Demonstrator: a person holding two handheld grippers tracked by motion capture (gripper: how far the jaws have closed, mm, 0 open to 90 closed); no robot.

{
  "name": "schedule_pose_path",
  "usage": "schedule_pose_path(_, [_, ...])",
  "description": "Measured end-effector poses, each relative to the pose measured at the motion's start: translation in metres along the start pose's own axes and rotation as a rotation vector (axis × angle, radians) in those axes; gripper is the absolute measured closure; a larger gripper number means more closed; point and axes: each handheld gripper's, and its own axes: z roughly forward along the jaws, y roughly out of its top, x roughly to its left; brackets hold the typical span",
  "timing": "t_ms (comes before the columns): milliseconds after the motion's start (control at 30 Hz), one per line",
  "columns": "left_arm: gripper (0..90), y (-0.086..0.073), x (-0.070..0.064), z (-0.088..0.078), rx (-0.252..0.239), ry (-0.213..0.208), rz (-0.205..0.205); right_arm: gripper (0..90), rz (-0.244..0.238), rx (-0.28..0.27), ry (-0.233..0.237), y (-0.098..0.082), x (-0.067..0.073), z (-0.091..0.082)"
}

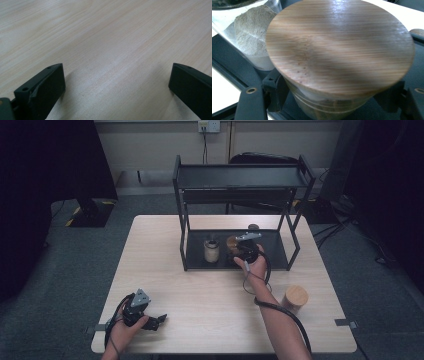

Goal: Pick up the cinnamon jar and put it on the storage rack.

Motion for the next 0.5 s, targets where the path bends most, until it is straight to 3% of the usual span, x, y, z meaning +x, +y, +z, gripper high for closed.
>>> schedule_pose_path(500, [0.1,0.0000,0.0000,0.0000,0.000,0.000,0.000,25.0,0.010,-0.004,-0.005,0.0009,0.0002,0.0066])
